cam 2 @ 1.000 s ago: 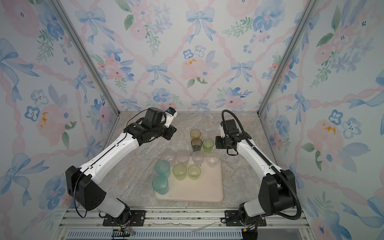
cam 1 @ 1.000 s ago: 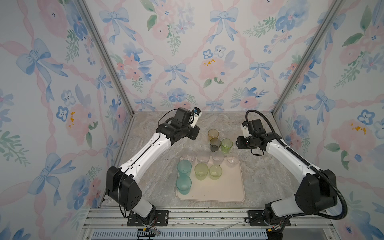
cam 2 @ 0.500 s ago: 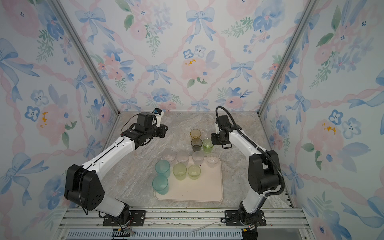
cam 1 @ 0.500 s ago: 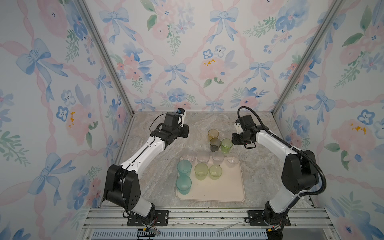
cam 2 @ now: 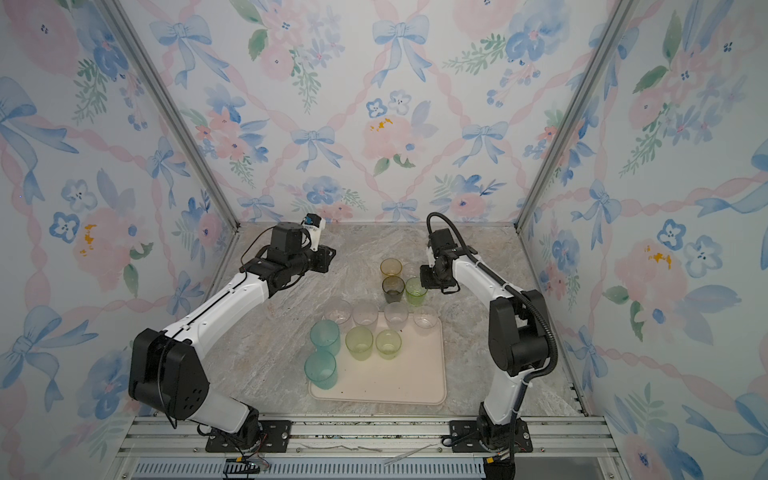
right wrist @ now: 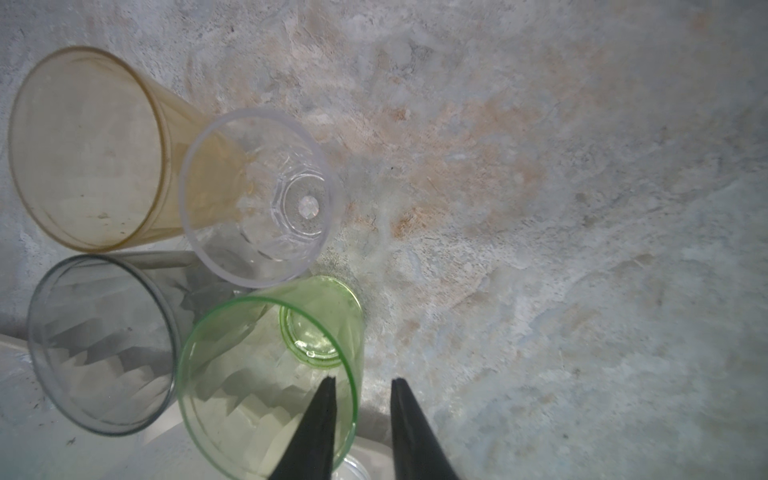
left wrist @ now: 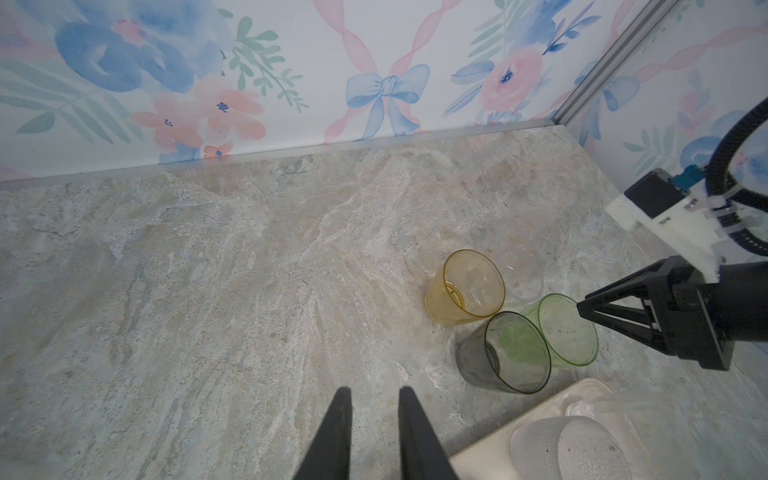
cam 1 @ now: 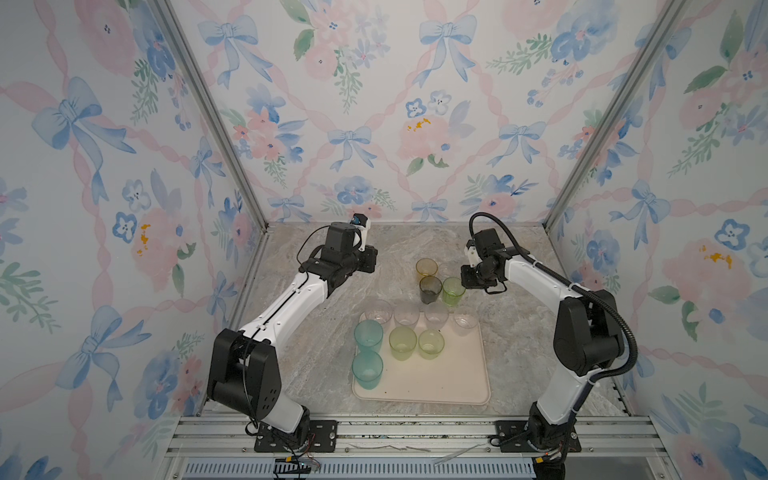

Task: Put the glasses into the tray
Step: 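Lower the right gripper onto the bright green cup rim while the left hovers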

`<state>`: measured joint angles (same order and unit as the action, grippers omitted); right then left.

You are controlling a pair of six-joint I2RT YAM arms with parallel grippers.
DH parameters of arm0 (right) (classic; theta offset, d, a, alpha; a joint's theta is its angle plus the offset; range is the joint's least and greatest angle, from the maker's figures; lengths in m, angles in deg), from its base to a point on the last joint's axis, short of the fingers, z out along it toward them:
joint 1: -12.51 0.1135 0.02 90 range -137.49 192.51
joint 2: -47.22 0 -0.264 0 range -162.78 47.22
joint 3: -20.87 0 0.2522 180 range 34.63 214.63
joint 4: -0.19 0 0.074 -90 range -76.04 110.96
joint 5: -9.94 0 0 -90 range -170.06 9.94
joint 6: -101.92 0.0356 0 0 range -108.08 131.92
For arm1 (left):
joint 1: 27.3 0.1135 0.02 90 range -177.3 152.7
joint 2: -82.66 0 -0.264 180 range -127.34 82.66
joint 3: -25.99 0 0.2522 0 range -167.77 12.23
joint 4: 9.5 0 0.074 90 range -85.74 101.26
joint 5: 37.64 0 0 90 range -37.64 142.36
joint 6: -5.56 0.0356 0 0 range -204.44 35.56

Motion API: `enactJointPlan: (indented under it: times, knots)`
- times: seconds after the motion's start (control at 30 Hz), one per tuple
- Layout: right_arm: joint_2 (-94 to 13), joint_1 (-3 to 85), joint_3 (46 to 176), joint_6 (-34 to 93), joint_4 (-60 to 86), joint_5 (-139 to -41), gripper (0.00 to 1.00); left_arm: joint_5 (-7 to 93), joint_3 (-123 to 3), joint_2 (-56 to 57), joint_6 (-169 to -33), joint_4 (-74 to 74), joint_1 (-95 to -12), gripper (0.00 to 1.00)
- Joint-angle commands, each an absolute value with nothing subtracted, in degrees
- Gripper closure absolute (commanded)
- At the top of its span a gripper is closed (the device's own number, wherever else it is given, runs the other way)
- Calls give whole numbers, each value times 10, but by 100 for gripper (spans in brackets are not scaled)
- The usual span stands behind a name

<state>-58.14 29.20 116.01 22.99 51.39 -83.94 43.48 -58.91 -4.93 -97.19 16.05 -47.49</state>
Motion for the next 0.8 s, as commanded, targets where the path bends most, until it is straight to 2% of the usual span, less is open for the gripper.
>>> enactJointPlan:
  times: [0.0,0.77]
  knots:
    - [-600,300,1184,223,538,-833,75,423,-583,-58,-978,152,-469,77]
    - [-631,317,1214,216,570,-805,83,406,-570,-56,-972,144,-453,78]
